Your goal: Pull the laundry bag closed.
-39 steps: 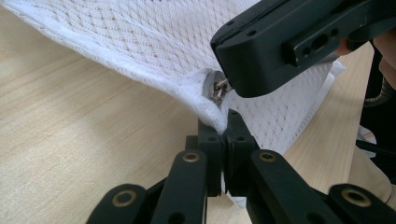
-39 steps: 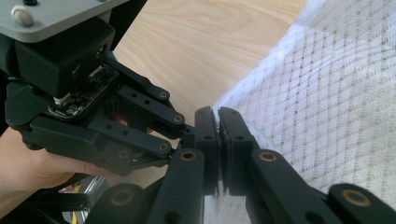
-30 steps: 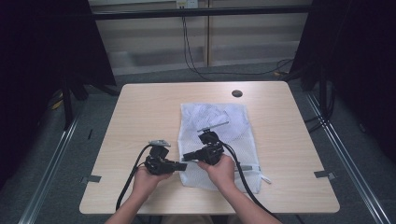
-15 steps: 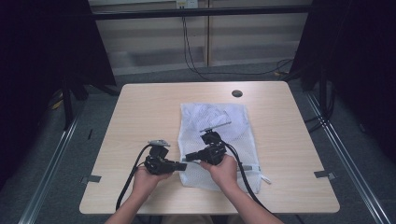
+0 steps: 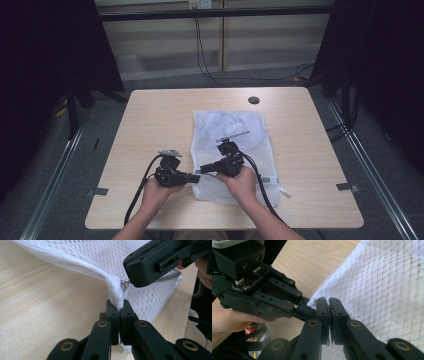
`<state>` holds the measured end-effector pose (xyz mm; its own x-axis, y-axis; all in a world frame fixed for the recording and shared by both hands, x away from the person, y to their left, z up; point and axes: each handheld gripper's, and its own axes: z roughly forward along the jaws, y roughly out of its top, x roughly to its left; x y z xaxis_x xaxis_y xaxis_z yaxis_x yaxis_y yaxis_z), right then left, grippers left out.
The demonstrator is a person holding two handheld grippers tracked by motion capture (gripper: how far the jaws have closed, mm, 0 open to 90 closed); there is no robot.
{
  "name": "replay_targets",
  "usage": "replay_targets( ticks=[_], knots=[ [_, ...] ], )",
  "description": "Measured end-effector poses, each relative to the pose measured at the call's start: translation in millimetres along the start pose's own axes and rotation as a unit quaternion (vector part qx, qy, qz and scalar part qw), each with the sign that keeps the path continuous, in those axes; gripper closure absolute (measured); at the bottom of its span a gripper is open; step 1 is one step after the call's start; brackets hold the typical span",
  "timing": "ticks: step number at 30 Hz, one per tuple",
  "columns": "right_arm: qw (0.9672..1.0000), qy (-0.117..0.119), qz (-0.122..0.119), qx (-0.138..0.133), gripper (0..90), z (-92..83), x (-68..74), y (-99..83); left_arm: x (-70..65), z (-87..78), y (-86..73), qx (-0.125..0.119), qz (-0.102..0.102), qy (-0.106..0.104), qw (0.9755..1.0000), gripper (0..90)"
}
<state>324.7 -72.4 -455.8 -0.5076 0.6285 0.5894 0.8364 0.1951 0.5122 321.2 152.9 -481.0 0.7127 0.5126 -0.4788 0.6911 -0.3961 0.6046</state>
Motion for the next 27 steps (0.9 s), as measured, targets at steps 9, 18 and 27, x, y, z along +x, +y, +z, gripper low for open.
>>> replay_targets(
  ticks=[9,18,27],
  knots=[
    [1.0,-0.001,0.002,0.0,87.1,-2.7,-2.4,-1.7,0.3,-0.7,0.2,-0.001,-0.001,-0.003,1.0,88.3],
    [1.0,-0.005,0.003,0.001,87.1,-6.3,-6.5,-3.1,1.6,-2.3,-0.1,-0.006,-0.005,-0.002,1.0,88.4],
    [1.0,-0.006,0.001,0.0,87.0,-9.0,-7.3,-4.9,1.7,-2.3,0.0,-0.005,-0.007,-0.004,1.0,88.3]
  ],
)
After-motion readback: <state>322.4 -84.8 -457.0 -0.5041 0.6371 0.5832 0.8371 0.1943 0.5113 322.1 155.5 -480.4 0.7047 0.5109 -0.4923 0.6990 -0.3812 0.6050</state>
